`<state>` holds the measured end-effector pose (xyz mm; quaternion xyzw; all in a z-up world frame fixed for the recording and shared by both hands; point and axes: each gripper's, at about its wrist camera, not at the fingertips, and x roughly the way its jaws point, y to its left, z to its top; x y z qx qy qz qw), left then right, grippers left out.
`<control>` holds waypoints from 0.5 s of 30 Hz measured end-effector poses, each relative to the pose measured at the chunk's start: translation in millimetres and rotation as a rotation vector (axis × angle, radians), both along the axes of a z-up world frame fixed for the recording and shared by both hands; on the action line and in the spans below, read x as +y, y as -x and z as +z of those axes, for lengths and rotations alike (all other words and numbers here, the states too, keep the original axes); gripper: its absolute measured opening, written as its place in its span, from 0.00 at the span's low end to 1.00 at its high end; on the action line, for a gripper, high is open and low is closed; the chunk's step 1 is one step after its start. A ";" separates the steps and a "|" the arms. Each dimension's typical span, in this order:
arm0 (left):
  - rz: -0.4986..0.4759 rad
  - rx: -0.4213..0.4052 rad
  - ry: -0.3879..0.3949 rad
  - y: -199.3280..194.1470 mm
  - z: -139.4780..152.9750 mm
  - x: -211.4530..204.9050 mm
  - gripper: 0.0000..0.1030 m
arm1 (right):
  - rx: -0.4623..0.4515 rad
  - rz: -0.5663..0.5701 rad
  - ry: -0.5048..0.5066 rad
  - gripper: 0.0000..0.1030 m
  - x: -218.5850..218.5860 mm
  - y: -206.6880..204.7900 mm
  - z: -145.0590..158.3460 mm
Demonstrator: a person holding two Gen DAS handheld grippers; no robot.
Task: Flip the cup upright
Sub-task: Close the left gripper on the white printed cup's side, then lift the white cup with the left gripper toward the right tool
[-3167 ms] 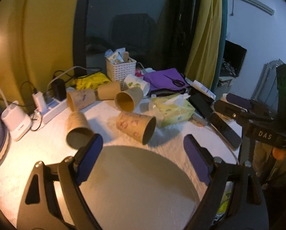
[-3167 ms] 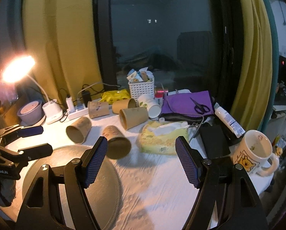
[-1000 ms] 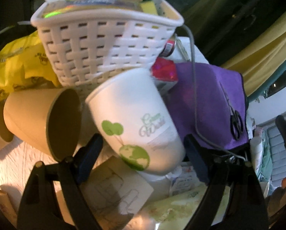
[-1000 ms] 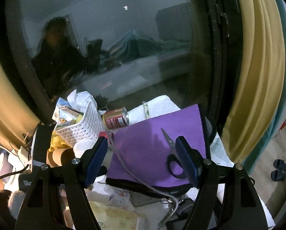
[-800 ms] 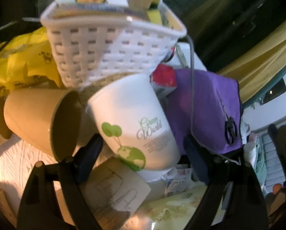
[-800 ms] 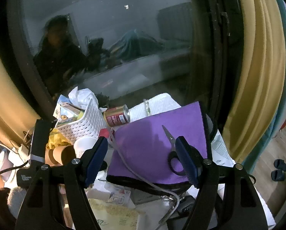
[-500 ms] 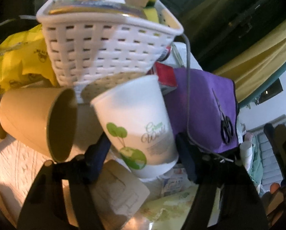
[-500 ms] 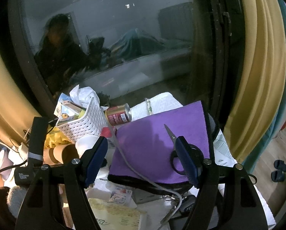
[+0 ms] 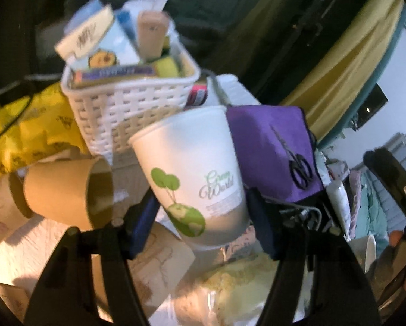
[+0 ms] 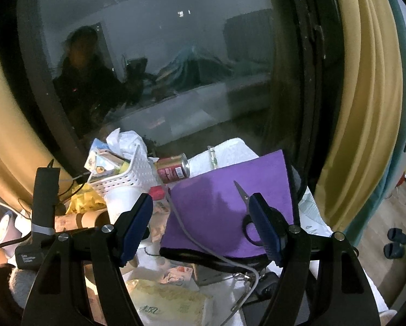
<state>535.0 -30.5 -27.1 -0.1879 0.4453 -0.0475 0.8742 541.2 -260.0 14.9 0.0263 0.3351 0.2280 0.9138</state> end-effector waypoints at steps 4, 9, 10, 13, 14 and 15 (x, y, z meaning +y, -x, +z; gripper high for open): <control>-0.033 -0.069 -0.026 15.1 18.0 -1.8 0.64 | -0.020 -0.002 -0.004 0.74 0.5 9.5 9.0; -0.092 -0.171 -0.071 37.1 42.2 -8.6 0.64 | -0.045 0.006 -0.018 0.74 1.8 25.5 23.5; -0.105 -0.192 -0.074 42.1 46.6 -10.4 0.64 | -0.051 0.012 -0.019 0.74 2.5 30.0 26.8; -0.131 -0.254 -0.123 57.4 59.5 -19.7 0.64 | -0.065 0.033 -0.026 0.74 5.3 44.1 36.0; -0.141 -0.280 -0.139 66.7 65.1 -22.3 0.64 | -0.067 0.041 -0.030 0.74 6.2 48.9 38.8; -0.145 -0.295 -0.151 72.1 68.4 -24.1 0.64 | -0.069 0.050 -0.034 0.74 7.0 54.0 41.8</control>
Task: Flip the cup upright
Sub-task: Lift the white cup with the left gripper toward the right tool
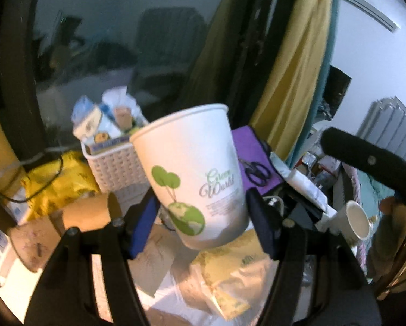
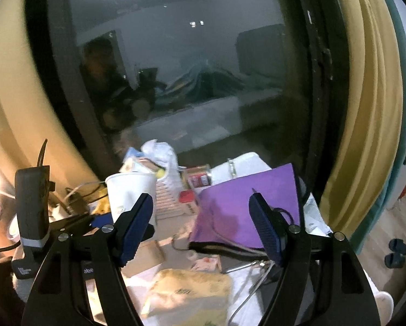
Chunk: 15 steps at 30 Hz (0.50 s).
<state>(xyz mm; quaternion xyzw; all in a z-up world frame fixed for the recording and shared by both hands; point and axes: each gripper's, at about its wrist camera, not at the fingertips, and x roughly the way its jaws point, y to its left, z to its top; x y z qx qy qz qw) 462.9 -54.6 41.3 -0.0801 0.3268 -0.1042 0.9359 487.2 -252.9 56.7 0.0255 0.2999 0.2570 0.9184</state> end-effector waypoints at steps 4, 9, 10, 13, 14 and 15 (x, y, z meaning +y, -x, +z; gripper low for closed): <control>-0.007 -0.069 -0.057 33.3 16.0 -9.6 0.64 | -0.016 0.034 -0.012 0.74 1.2 25.9 12.3; -0.010 -0.127 -0.112 78.8 25.3 -13.5 0.64 | -0.030 0.090 -0.035 0.74 1.9 64.2 26.0; -0.011 -0.132 -0.116 86.4 26.2 -11.6 0.64 | -0.033 0.099 -0.038 0.74 2.5 71.2 28.3; -0.005 -0.152 -0.128 117.5 27.7 -9.9 0.64 | -0.043 0.127 -0.040 0.74 6.6 95.6 34.8; -0.003 -0.158 -0.129 128.2 28.5 -7.8 0.64 | -0.045 0.134 -0.039 0.74 8.3 103.1 36.1; -0.002 -0.163 -0.130 138.1 28.6 -7.0 0.64 | -0.047 0.146 -0.037 0.74 10.6 112.0 37.5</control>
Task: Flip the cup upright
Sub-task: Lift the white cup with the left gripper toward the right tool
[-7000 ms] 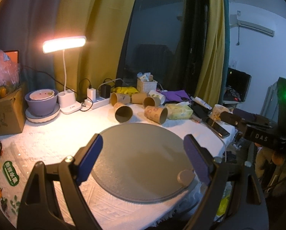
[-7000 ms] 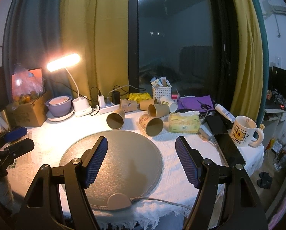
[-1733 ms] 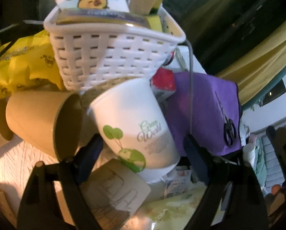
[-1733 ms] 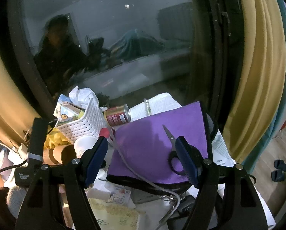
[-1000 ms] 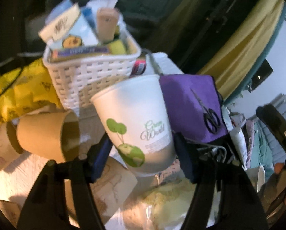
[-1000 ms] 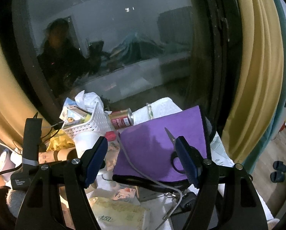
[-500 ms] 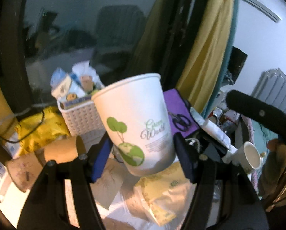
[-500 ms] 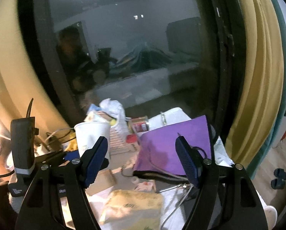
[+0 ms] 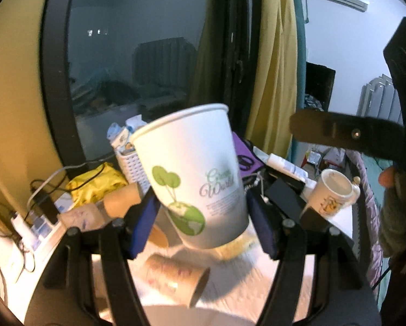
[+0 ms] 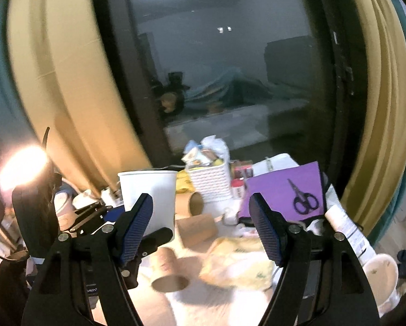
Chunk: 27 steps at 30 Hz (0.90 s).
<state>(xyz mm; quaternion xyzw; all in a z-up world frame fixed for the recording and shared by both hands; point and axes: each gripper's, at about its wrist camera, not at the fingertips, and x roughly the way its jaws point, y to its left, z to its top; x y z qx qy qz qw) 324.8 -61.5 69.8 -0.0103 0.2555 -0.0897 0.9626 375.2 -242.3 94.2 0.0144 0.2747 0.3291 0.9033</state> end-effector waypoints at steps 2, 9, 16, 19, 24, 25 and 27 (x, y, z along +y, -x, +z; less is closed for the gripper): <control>-0.003 -0.004 0.001 16.8 0.7 3.5 0.64 | -0.001 0.017 0.003 0.74 4.5 14.3 1.6; -0.021 -0.021 -0.013 77.2 -10.7 3.4 0.64 | 0.027 0.093 0.006 0.74 15.4 65.5 -4.3; -0.037 -0.020 0.011 129.2 -24.2 11.2 0.64 | 0.059 0.172 0.006 0.74 31.0 110.8 -16.8; -0.039 -0.019 0.015 150.5 -32.8 16.5 0.64 | 0.077 0.207 0.004 0.74 38.9 127.6 -23.9; -0.045 -0.006 0.013 184.7 -48.1 22.5 0.64 | 0.113 0.264 -0.011 0.74 45.9 151.3 -36.3; -0.046 -0.004 0.015 190.8 -51.8 23.4 0.64 | 0.122 0.276 -0.017 0.74 46.2 155.5 -38.8; -0.049 -0.004 0.017 204.5 -58.1 24.2 0.64 | 0.140 0.305 -0.030 0.74 48.6 165.5 -44.8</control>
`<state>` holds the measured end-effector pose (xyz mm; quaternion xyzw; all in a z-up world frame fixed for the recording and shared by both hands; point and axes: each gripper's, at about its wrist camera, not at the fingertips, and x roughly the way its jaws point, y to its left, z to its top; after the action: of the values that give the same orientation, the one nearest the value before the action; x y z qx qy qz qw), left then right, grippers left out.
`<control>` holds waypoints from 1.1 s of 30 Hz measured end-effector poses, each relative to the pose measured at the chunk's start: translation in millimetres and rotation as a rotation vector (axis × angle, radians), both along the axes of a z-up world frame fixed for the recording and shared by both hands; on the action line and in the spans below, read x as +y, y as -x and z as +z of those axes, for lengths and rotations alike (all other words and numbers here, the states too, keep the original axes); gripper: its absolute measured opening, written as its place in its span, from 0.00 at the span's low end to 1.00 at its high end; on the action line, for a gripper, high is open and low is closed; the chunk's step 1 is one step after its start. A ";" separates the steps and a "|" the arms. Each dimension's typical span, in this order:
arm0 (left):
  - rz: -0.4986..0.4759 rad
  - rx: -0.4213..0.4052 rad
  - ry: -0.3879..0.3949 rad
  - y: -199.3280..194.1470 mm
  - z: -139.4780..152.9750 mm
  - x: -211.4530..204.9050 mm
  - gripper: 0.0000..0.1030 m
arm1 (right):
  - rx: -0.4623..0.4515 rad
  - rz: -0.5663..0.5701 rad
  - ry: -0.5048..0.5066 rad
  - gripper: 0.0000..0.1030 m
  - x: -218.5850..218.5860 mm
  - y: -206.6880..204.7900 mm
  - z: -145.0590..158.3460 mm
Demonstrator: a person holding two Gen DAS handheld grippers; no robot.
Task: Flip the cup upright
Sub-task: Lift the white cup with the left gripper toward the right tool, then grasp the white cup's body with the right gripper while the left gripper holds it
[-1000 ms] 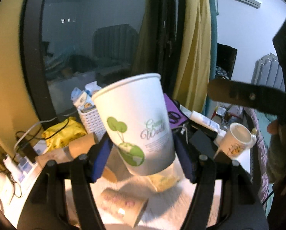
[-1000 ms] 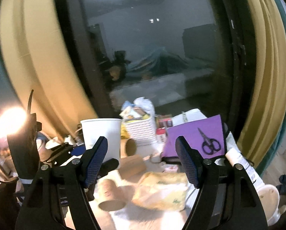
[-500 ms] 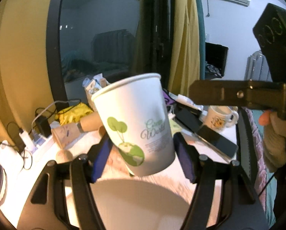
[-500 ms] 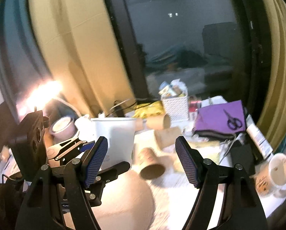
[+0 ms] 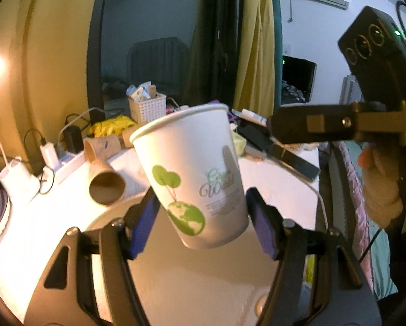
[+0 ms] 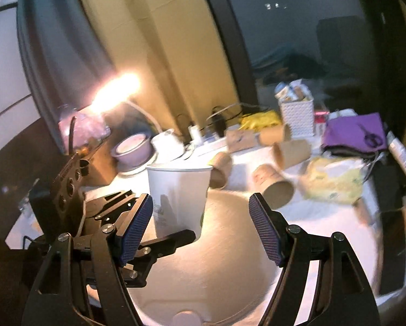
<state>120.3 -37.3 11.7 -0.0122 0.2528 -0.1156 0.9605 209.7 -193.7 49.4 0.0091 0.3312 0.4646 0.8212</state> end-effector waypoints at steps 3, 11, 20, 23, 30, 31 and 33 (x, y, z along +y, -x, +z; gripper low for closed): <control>-0.009 -0.005 -0.001 20.2 -8.5 -1.7 0.64 | 0.026 0.024 -0.002 0.74 4.9 14.2 -9.3; -0.022 -0.010 -0.016 68.2 -27.1 -13.2 0.64 | 0.071 0.074 -0.002 0.75 11.9 48.7 -29.2; -0.053 -0.019 -0.032 101.8 -34.2 -26.8 0.64 | 0.107 0.136 -0.008 0.77 16.1 81.8 -40.3; -0.067 -0.029 -0.040 108.5 -34.2 -30.5 0.64 | 0.117 0.142 -0.006 0.77 17.7 84.8 -43.1; -0.081 -0.045 -0.033 117.0 -32.9 -34.7 0.64 | 0.147 0.178 0.004 0.77 23.3 89.1 -49.2; -0.083 -0.045 -0.033 116.8 -32.9 -34.5 0.64 | 0.151 0.178 0.004 0.77 23.9 89.6 -50.4; -0.087 -0.046 -0.036 118.7 -33.2 -35.3 0.64 | 0.165 0.179 0.003 0.77 24.6 89.2 -52.4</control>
<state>1.7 -72.6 -21.5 0.0190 0.2328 -0.1529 0.9603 120.5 -169.1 -3.0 0.0164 0.3978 0.5333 0.7464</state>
